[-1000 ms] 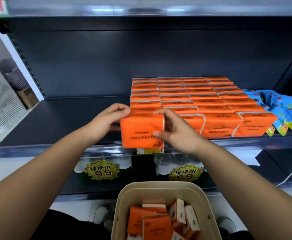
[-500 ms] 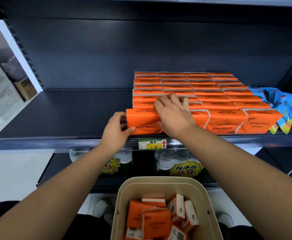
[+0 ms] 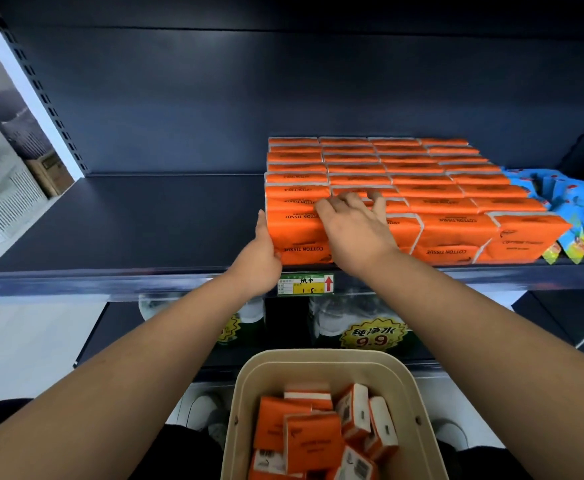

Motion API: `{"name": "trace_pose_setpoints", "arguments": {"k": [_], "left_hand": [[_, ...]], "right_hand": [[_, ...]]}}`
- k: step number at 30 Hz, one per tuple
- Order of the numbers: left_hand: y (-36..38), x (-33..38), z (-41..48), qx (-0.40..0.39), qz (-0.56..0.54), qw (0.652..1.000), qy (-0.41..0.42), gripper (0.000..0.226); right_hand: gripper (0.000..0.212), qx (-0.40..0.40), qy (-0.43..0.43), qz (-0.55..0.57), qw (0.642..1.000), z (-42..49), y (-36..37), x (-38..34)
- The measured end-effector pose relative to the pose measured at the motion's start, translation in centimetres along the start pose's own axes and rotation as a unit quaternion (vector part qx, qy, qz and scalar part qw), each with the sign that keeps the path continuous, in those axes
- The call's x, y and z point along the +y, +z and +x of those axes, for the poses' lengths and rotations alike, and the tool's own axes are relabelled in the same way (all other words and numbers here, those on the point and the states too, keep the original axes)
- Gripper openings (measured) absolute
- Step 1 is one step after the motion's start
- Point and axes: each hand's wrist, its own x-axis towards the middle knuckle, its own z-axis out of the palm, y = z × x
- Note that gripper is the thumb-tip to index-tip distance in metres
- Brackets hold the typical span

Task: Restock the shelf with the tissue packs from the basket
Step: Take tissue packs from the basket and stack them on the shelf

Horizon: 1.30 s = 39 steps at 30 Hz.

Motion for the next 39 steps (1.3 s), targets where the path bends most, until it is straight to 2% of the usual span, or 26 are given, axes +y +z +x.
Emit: {"name": "trace_pose_setpoints", "arguments": {"k": [5, 9, 13, 19, 22, 26, 30, 35, 39], "left_hand": [[-0.2, -0.2, 0.2, -0.012, 0.01, 1.0, 0.003, 0.073], [-1.5, 0.5, -0.7, -0.015, -0.069, 0.996, 0.055, 0.072], [-2.8, 1.9, -2.2, 0.063, -0.056, 0.991, 0.104, 0.075], [-2.7, 3.3, -4.1, 0.175, 0.005, 0.978, 0.117, 0.062], [-0.8, 3.5, -6.0, 0.186, 0.066, 0.97, 0.142, 0.054], [2.8, 1.6, -7.8, 0.137, 0.152, 0.962, 0.178, 0.05], [7.4, -1.6, -9.1, 0.068, 0.199, 0.967, 0.145, 0.048], [13.0, -5.6, -10.7, -0.067, 0.242, 0.966, 0.065, 0.055], [16.3, -9.1, -11.4, -0.163, 0.29, 0.943, -0.007, 0.061]], "right_hand": [[0.061, -0.013, -0.01, 0.02, 1.0, -0.4, 0.2, -0.1], [0.058, -0.034, -0.007, 0.036, 0.999, -1.0, 0.3, 0.4], [0.075, -0.021, -0.008, 0.049, 0.999, -2.0, -0.1, 1.0], [0.067, 0.06, -0.009, 0.075, 0.995, -4.4, -1.1, 1.4], [0.06, 0.105, -0.01, 0.082, 0.991, -6.8, -0.5, 1.7], [0.055, 0.097, -0.004, 0.09, 0.991, -10.6, 2.1, 2.1], [0.052, 0.048, 0.013, 0.099, 0.994, -13.7, 6.0, 1.6], [0.051, -0.098, 0.024, 0.108, 0.989, -16.8, 10.6, 0.3], [0.046, -0.225, 0.03, 0.129, 0.965, -19.5, 13.9, -0.9]]}}
